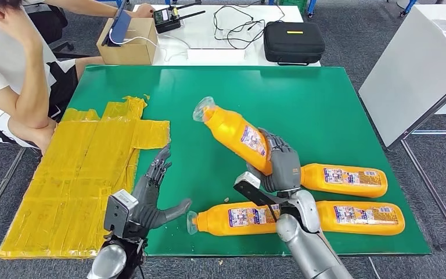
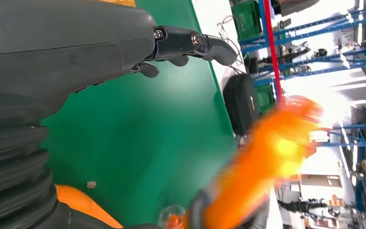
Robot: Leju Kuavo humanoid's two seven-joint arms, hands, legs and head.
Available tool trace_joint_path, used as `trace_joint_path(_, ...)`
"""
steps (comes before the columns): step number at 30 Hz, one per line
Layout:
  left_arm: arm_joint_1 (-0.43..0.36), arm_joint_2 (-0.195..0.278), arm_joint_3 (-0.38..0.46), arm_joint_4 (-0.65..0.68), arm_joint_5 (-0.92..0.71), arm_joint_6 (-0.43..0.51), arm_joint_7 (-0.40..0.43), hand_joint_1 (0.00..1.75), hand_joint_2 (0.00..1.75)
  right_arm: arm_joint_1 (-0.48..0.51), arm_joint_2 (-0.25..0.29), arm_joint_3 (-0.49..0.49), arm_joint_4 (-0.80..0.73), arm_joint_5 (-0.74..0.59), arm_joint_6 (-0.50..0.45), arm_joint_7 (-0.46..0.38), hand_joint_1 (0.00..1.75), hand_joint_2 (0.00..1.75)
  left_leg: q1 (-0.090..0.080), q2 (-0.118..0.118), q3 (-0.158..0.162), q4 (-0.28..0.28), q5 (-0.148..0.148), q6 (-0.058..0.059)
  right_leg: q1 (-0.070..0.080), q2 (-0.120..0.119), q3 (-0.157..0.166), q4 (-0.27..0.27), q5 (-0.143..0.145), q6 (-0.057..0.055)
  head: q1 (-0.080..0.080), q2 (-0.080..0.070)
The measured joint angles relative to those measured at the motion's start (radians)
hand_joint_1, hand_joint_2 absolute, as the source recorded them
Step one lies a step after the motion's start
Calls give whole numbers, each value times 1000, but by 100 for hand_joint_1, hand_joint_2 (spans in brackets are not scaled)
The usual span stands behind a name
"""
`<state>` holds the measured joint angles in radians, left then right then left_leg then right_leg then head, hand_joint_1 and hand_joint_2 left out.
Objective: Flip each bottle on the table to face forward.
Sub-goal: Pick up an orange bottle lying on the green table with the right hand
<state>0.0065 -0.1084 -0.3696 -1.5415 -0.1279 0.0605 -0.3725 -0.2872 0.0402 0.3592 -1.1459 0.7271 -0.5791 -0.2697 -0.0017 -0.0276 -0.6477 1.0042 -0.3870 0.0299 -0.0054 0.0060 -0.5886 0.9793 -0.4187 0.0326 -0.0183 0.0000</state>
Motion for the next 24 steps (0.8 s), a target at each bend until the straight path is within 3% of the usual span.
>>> trace_joint_path(3, -1, 1, -14, 0, -2, 3, -1, 0, 175, 62, 26, -29, -112, -85, 6, -67, 175, 175, 0, 0, 0, 0, 0, 0, 0, 0, 0, 0, 0, 0, 0, 0)
trace_joint_path(17, 0, 8, -28, -29, -38, 27, -4, 0, 175, 204, 61, -54, -354, -132, 14, -106, 171, 175, 0, 0, -1, 0, 0, 0, 0, 0, -1, 0, 0, 0, 0, 0)
trace_joint_path(24, 1, 10, -50, -49, -10, 12, -2, 0, 175, 258, 67, -43, -382, -315, 185, -169, 173, 175, 0, 0, -1, 0, 0, 0, 0, 0, -1, 0, 0, 0, 0, 0)
